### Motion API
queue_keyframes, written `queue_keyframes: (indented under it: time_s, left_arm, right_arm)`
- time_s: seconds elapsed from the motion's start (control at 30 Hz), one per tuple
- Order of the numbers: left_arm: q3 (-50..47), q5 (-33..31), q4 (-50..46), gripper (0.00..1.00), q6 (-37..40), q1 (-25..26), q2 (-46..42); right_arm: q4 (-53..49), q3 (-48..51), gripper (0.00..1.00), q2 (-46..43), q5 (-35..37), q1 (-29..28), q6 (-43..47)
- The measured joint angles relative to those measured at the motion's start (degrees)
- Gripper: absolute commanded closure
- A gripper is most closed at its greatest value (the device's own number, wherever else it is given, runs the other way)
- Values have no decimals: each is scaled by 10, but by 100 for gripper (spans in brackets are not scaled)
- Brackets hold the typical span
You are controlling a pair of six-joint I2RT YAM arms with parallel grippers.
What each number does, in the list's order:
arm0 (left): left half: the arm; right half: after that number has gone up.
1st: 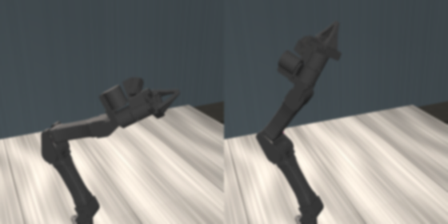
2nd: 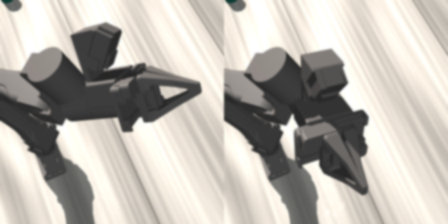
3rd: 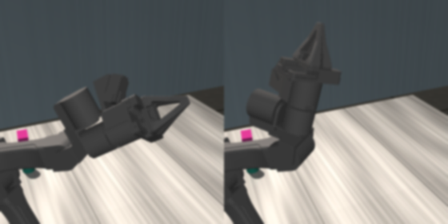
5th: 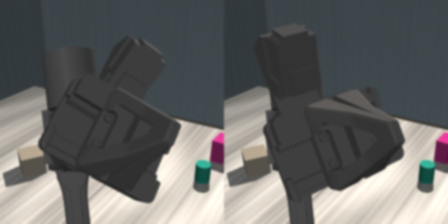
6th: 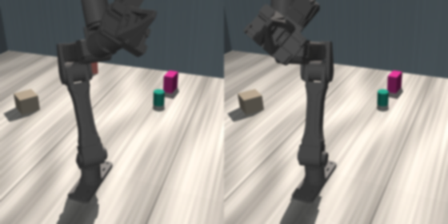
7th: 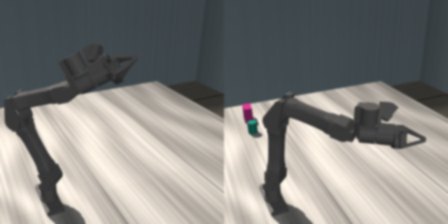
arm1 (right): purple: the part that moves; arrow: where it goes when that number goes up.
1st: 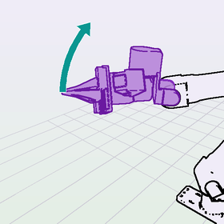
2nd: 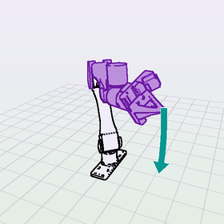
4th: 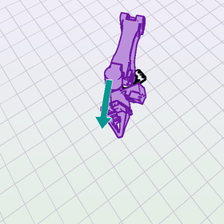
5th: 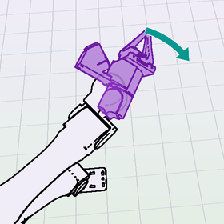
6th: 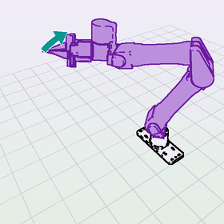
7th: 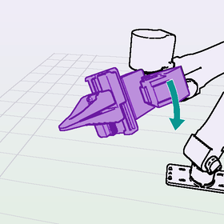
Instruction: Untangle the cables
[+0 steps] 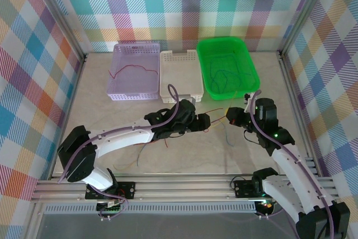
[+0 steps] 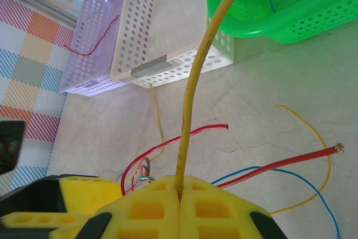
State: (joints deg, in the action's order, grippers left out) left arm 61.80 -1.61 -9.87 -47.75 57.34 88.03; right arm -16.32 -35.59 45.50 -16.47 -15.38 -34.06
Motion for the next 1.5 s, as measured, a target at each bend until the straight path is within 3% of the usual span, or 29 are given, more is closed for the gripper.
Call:
queue_keyframes:
  time_s: [0.07, 0.43, 0.7, 1.1, 1.27, 1.5]
  left_arm:
    - [1, -4, 0, 35, -9, 0, 8]
    - [32, -28, 12, 100, -25, 0, 37]
    - [28, -50, 7, 100, -24, 0, 16]
    - [15, -103, -135, 100, 23, -9, -223]
    - [42, -115, -245, 100, 55, -46, -296]
    - [144, -107, -387, 100, 117, -120, -315]
  right_arm:
    - [1, 0, 100, -3, -4, 0, 0]
    - [5, 3, 100, -3, -15, 0, 0]
    - [-3, 16, 100, -3, 24, 0, -1]
    - [-24, 48, 100, 35, 115, 37, -31]
    - [-26, 50, 100, 43, 119, 61, -39]
    - [-22, 50, 100, 44, 97, 68, -46]
